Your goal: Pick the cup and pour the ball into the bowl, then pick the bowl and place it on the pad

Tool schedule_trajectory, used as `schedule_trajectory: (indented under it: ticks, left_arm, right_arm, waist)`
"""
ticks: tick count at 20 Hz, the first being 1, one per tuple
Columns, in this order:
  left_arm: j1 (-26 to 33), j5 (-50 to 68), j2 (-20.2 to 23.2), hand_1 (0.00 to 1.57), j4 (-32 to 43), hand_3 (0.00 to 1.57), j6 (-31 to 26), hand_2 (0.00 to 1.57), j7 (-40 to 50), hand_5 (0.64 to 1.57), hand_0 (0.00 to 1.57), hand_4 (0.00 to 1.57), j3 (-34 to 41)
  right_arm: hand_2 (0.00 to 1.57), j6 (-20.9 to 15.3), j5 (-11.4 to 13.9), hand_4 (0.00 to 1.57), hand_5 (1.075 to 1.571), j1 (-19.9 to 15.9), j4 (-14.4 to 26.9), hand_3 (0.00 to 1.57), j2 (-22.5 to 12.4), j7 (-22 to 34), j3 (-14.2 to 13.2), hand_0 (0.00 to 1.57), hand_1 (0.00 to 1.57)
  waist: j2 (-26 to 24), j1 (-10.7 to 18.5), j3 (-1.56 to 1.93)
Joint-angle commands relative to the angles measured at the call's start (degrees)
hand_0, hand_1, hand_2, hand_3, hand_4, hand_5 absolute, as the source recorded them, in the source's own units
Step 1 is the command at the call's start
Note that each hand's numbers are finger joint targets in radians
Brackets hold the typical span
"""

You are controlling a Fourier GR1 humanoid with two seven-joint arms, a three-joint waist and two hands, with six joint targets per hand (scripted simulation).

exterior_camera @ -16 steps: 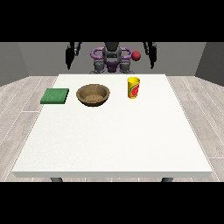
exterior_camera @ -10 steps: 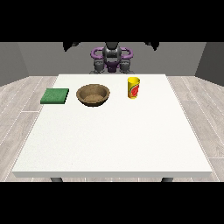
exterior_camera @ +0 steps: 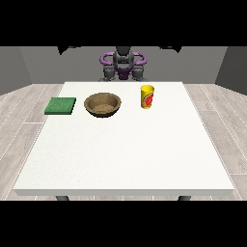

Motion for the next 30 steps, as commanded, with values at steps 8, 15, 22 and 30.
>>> schedule_trajectory:
  ticks: [8,15,22,30]
  left_arm:
    - [-6.7,-3.2,-0.6,0.0,12.8,0.0,-0.2,0.0,-19.1,1.529,0.0,0.0,2.9]
    - [-5.9,-6.7,-4.4,0.0,23.8,0.0,1.6,0.0,-32.6,1.518,0.0,0.0,1.4]
    - [-11.7,-7.3,-4.5,0.0,38.3,0.0,3.6,0.0,-46.1,1.53,0.0,0.0,4.5]
    - [-18.9,-7.4,-3.0,0.0,54.7,0.0,5.2,0.0,-54.6,1.52,0.0,0.0,6.8]
  right_arm:
    - [0.0,1.6,2.1,0.0,1.57,-4.7,3.0,0.0,2.4,-8.9,0.5,0.0,0.0]
    - [0.0,5.2,1.5,0.0,1.571,-4.9,8.8,0.0,1.0,-15.1,-2.1,0.0,0.0]
    - [0.0,6.3,2.1,0.0,1.57,-5.5,7.5,0.0,1.3,-17.8,-1.3,0.0,0.0]
    - [0.0,8.9,-0.2,0.0,1.571,-8.6,9.7,0.0,-1.1,-16.1,-3.2,0.0,0.0]
  waist:
    - [13.1,-2.6,-0.04]
    - [16.0,-2.9,-0.04]
    - [21.6,-6.6,-0.06]
    - [22.2,-6.9,-0.07]
